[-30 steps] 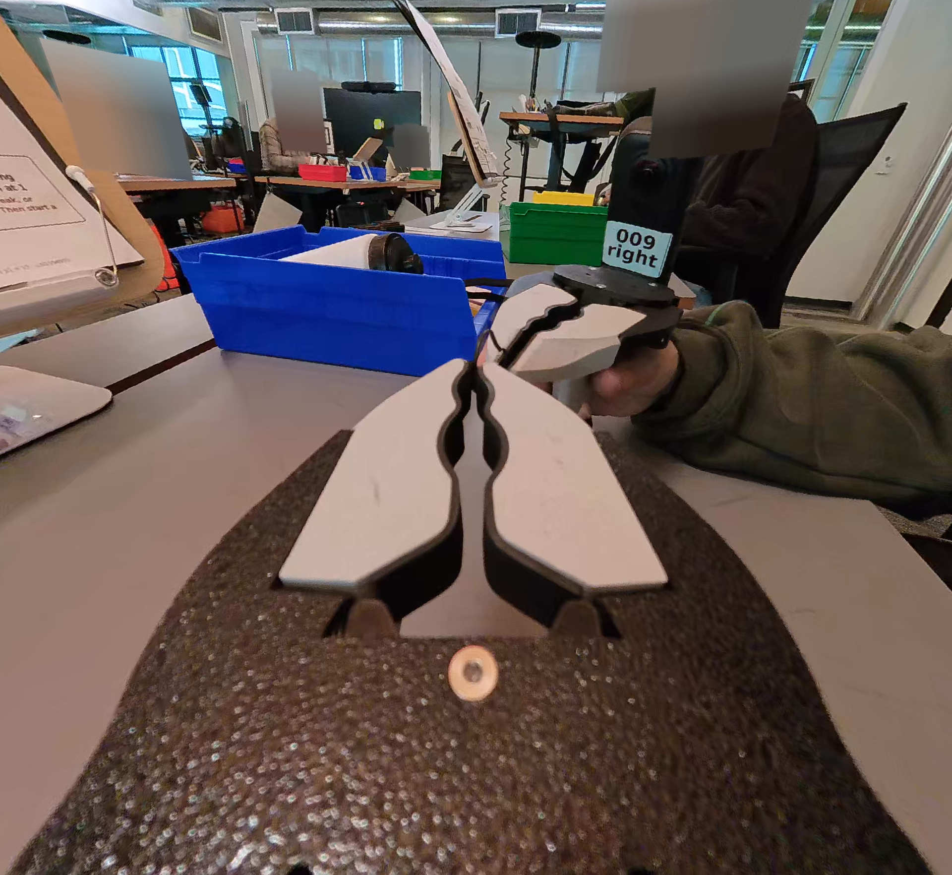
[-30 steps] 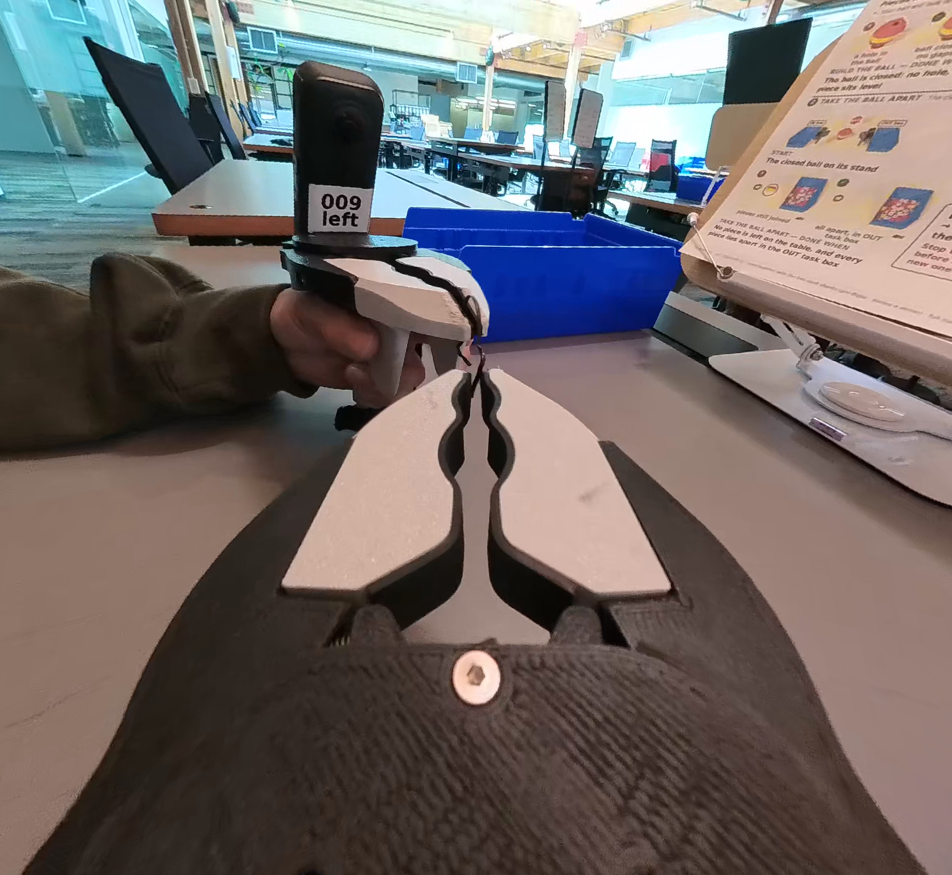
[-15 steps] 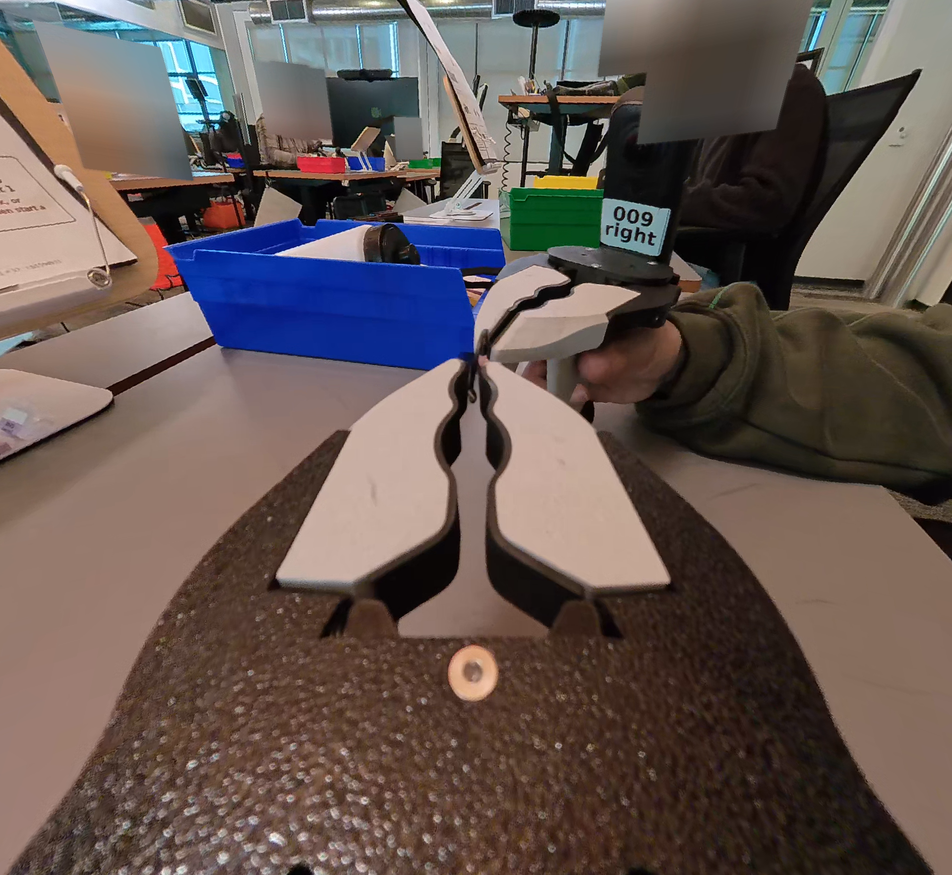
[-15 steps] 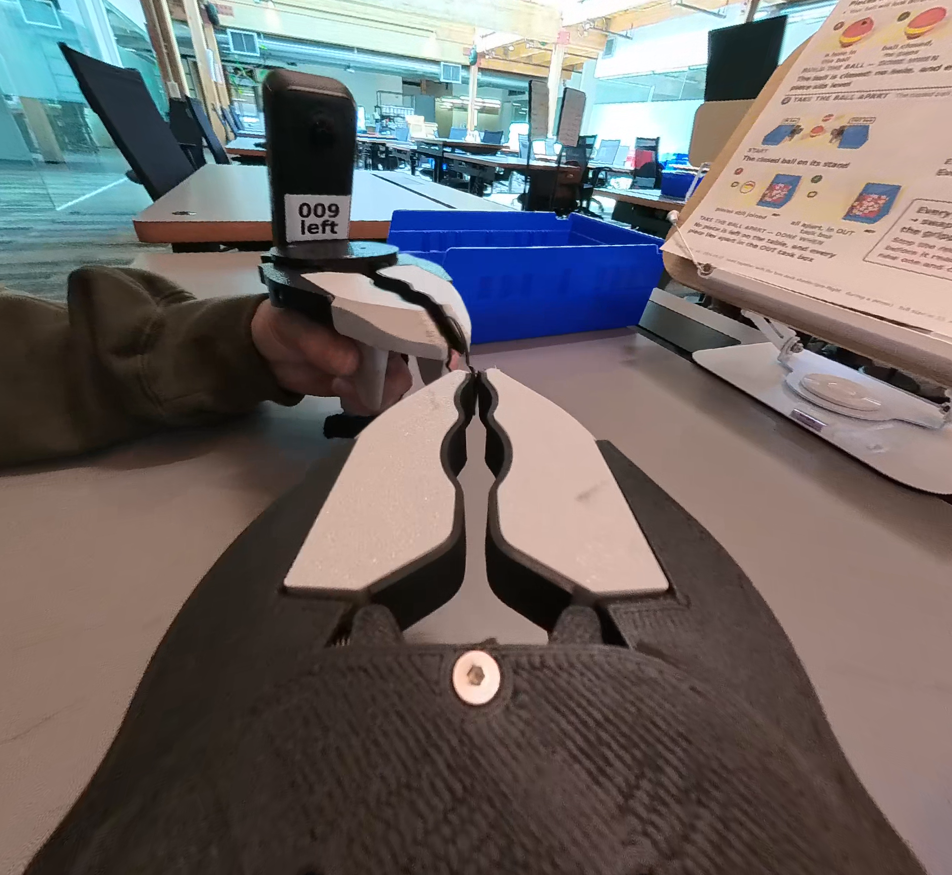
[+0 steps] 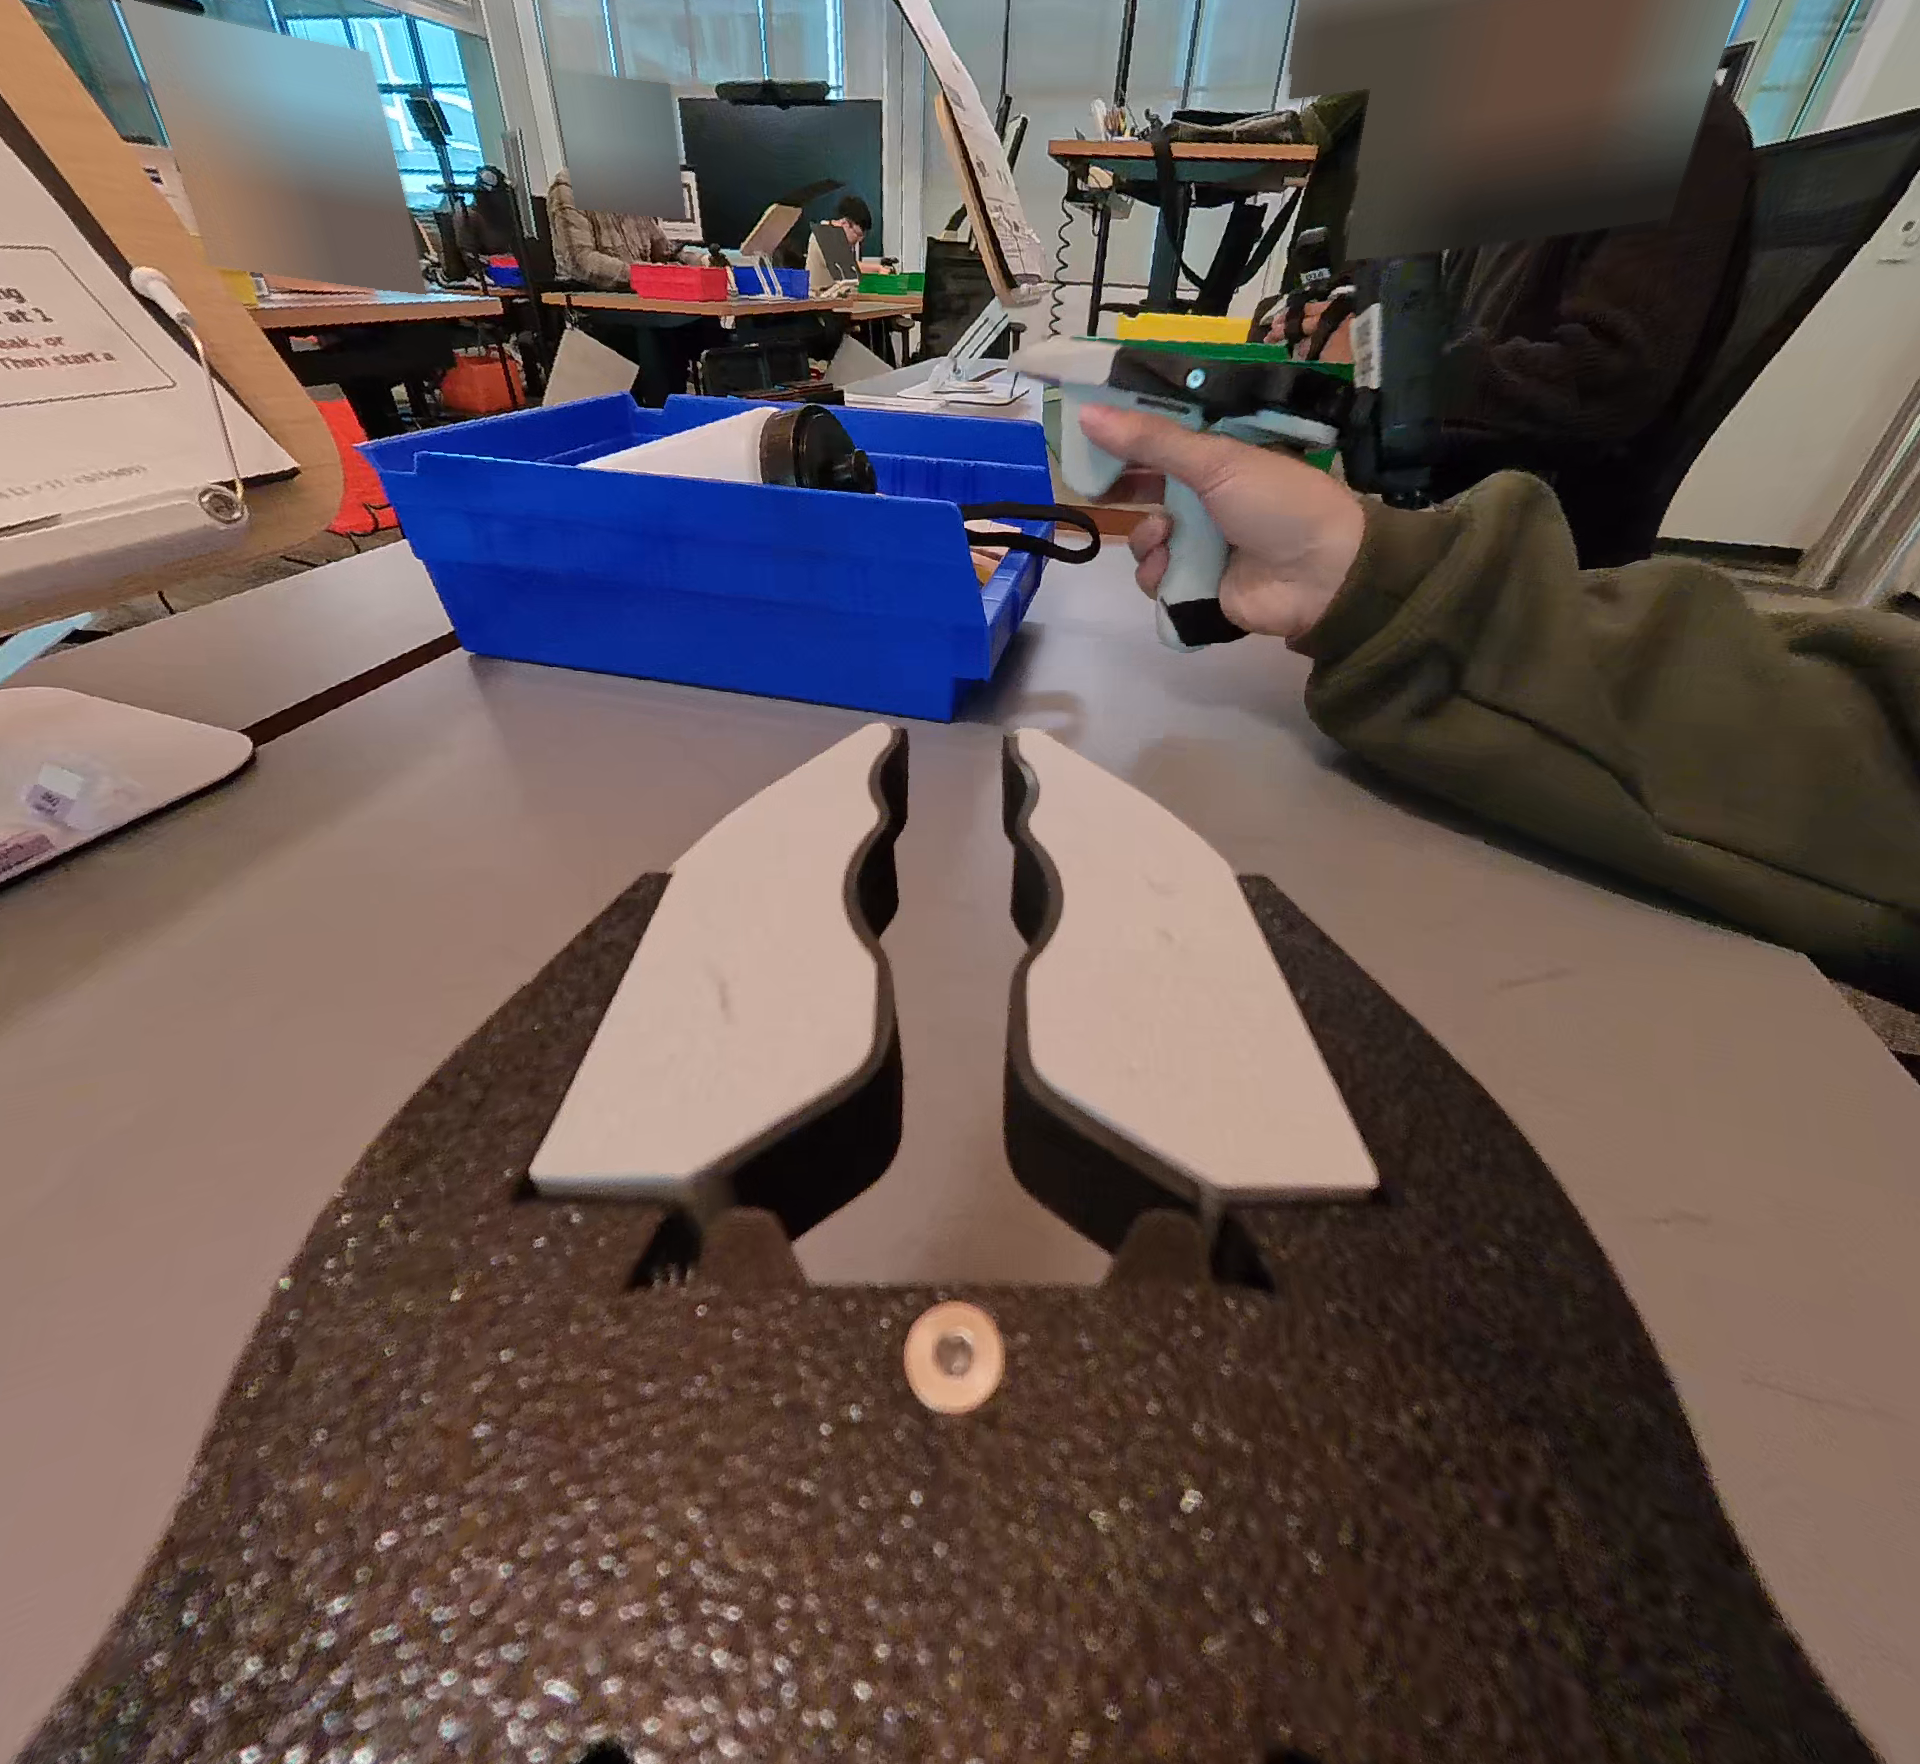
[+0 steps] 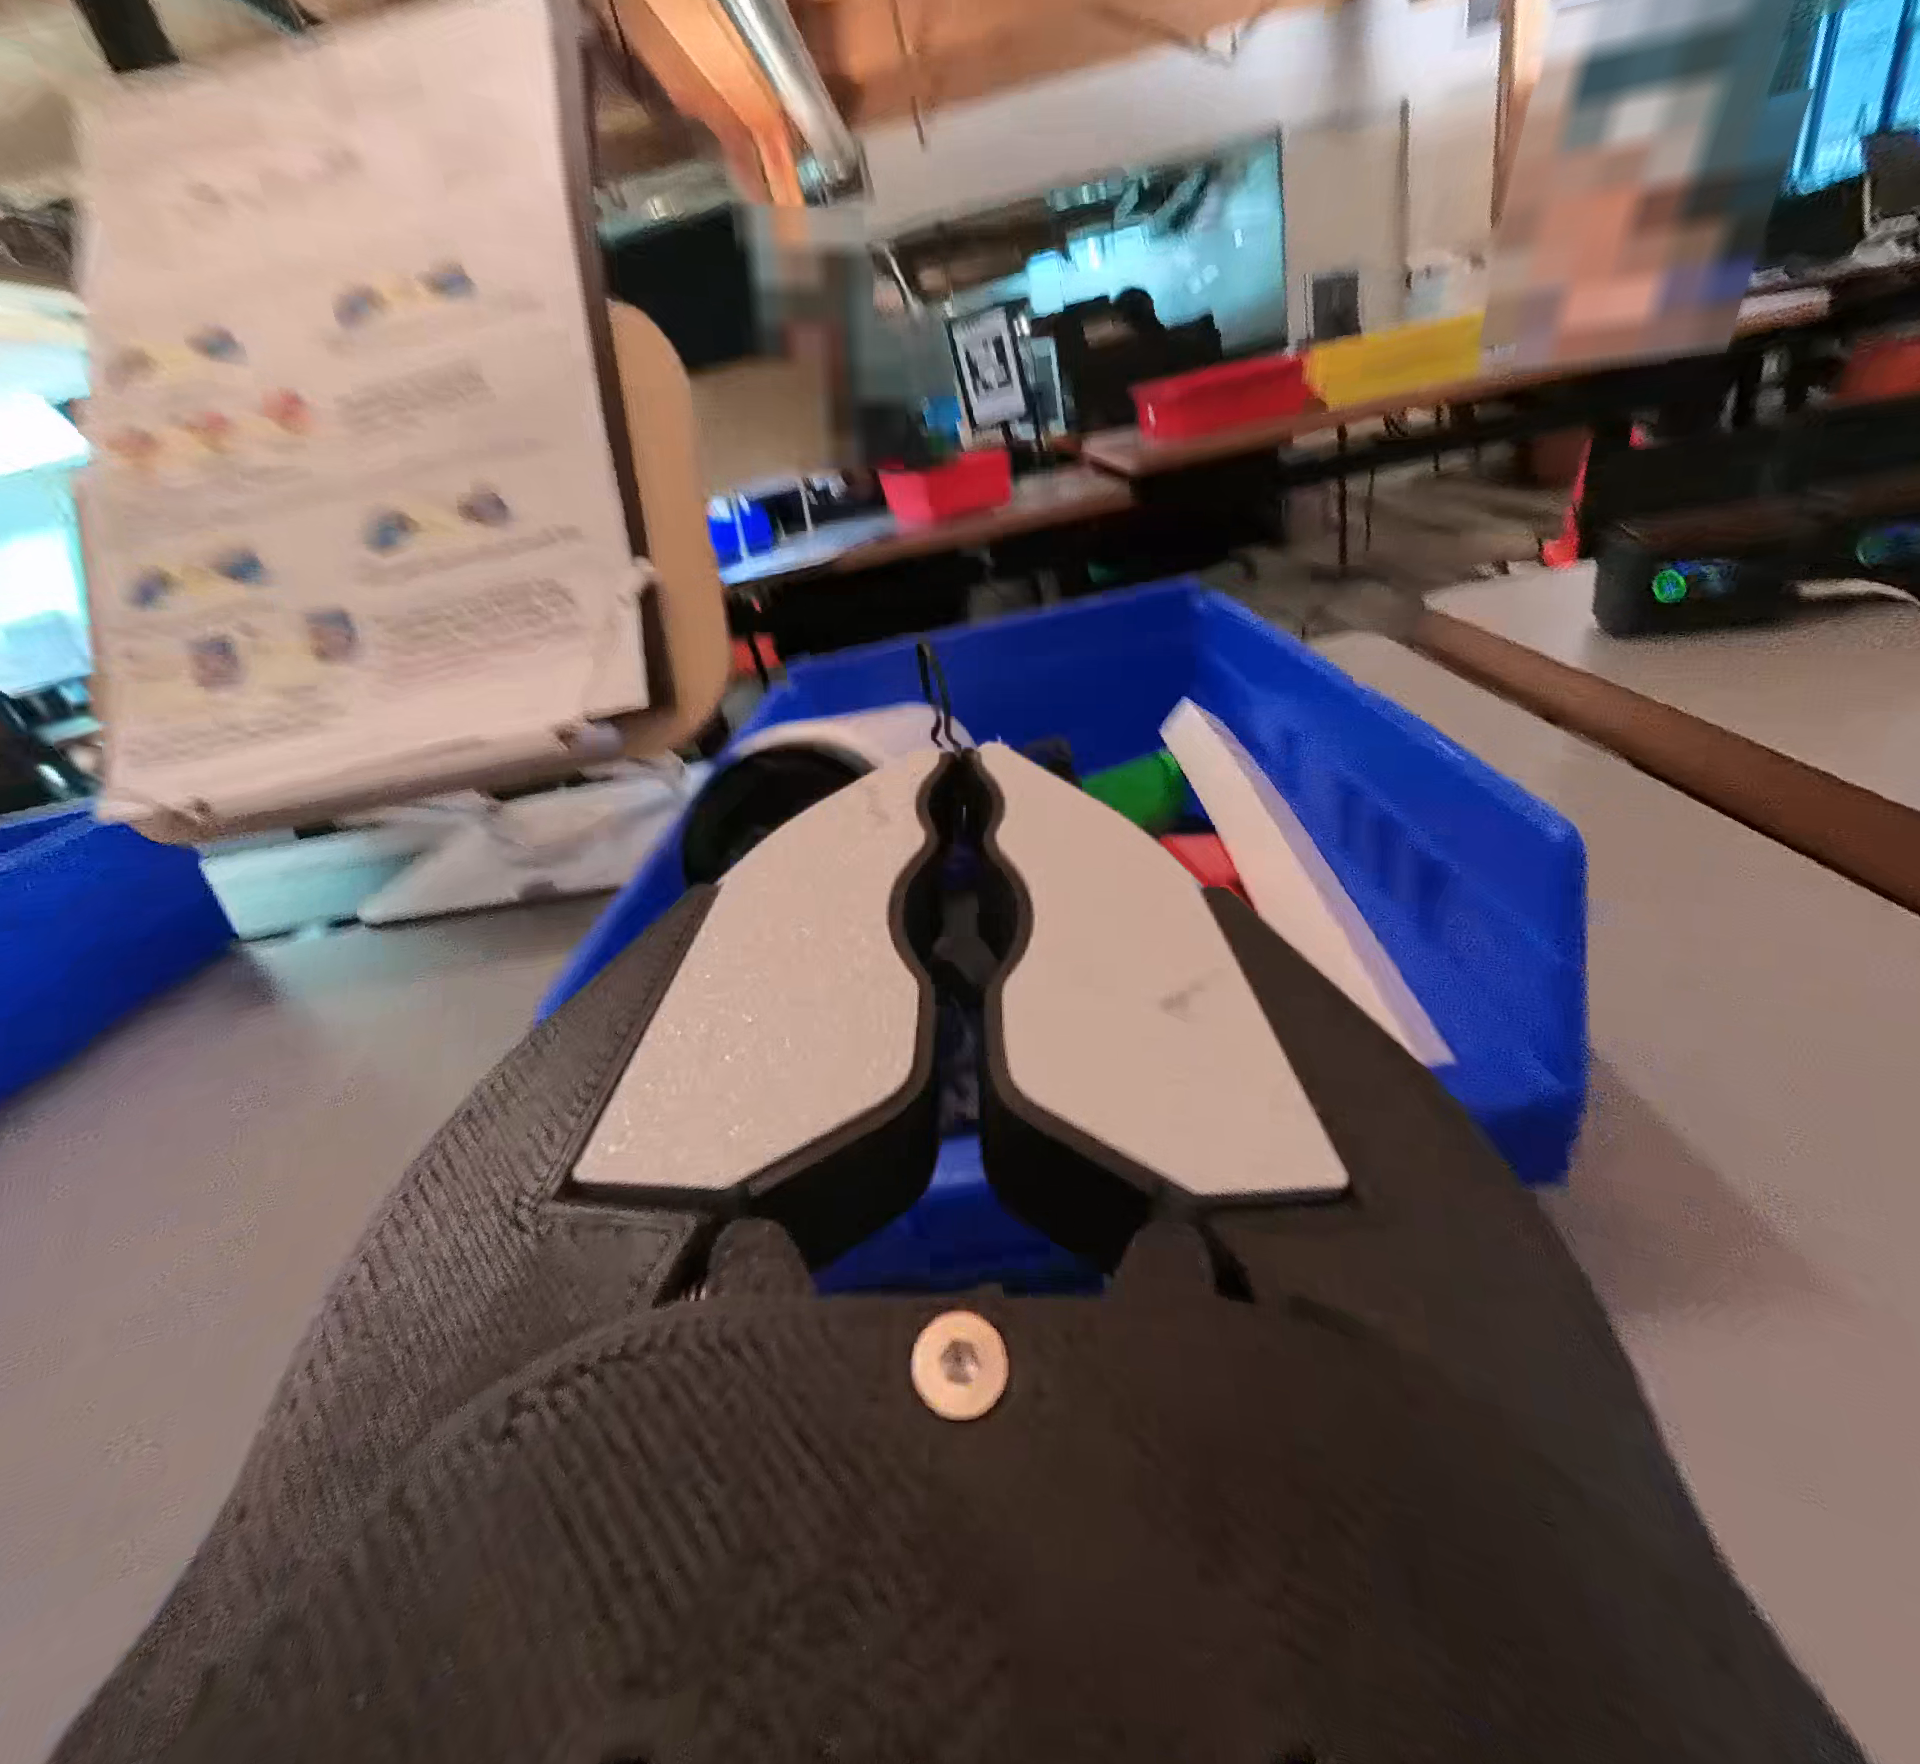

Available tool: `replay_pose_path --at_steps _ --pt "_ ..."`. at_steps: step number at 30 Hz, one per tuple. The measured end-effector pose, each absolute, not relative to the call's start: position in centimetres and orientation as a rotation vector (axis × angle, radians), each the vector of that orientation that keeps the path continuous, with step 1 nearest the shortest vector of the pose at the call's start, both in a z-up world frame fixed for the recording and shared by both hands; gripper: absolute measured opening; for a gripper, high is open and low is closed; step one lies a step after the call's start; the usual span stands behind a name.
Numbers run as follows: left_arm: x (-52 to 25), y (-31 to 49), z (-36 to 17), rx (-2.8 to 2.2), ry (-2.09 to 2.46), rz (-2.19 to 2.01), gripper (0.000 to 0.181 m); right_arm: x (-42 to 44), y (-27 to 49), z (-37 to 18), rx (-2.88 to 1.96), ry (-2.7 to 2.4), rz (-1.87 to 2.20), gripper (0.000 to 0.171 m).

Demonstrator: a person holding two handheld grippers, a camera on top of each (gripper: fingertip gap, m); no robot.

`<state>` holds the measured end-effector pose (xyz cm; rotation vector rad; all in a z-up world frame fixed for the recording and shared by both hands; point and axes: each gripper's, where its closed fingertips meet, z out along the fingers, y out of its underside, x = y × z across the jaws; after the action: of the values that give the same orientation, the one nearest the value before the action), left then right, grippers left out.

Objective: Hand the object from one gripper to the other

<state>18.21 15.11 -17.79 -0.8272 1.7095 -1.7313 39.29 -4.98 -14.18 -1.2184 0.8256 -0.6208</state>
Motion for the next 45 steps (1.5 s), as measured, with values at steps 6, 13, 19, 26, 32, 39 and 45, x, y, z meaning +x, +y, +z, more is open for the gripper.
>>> replay_pose_path --at_steps 6,13,19,26,32,39,45 --pt "18.2 15.0 -18.1 -0.846 1.731 -1.731 0.015 40.2 -4.0 -18.8 -1.539 0.874 -0.69 0.002" --pt "18.2 15.1 -18.2 -0.859 1.733 -1.745 0.014 39.9 -3.2 -19.5 -1.636 0.832 -0.784 0.002" --pt "18.3 15.1 -18.2 -0.869 1.735 -1.742 0.014 39.6 -2.7 -19.4 -1.641 0.8 -0.807 0.025" --pt "18.4 15.6 -17.7 -0.878 1.7 -1.736 0.015 35.7 1.1 -13.6 -1.378 0.438 -0.768 0.035" --pt "18.0 20.6 -14.0 -1.026 1.476 -1.703 0.016 28.7 6.7 -13.0 -1.366 0.015 -0.595 0.024" --pt "13.9 36.7 -16.3 -1.705 1.451 -1.032 0.036 27.0 10.1 -16.9 -1.588 -0.046 -0.502 0.032" --pt "10.7 47.7 -18.9 -2.258 1.282 -0.622 0.064 26.8 11.4 -19.8 -1.738 -0.051 -0.483 0.04"
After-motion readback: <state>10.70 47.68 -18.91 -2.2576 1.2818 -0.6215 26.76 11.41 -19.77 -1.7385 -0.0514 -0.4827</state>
